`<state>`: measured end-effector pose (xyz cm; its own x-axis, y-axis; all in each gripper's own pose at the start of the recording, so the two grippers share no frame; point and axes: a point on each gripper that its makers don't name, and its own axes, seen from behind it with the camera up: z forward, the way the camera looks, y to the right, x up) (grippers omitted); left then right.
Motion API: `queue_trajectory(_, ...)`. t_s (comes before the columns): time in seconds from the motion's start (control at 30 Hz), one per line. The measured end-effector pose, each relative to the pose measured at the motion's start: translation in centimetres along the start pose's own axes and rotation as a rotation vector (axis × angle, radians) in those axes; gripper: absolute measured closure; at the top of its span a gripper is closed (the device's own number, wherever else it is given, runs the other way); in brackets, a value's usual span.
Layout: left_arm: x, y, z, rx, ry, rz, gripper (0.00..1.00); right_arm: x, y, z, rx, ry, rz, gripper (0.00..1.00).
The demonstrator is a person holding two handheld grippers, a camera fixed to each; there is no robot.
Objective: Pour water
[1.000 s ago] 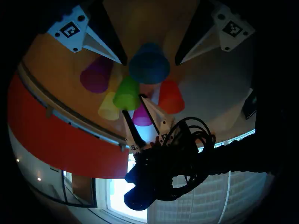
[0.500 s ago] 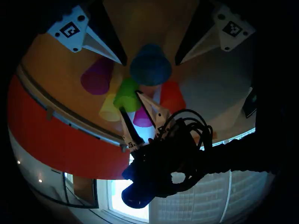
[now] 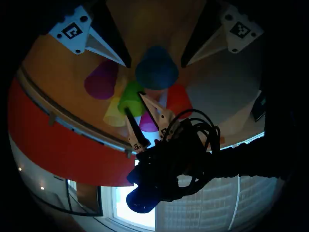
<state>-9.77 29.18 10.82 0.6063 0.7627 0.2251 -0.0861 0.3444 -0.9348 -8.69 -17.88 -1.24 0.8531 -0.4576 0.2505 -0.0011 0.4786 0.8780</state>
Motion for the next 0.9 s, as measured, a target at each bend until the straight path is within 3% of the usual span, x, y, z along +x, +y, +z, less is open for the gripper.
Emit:
queue_trajectory(0.2,0.2,0.5,-0.2,-0.03,0.007,-0.017,0.11,0.0,-0.1,-0.1,0.002,-0.001,0.003,0.01)
queue_trajectory(0.9,0.9,-1.3,-2.9,0.028,0.059,-0.015,0.11,-0.8,-0.1,2.0,0.016,-0.015,-0.001,0.01)
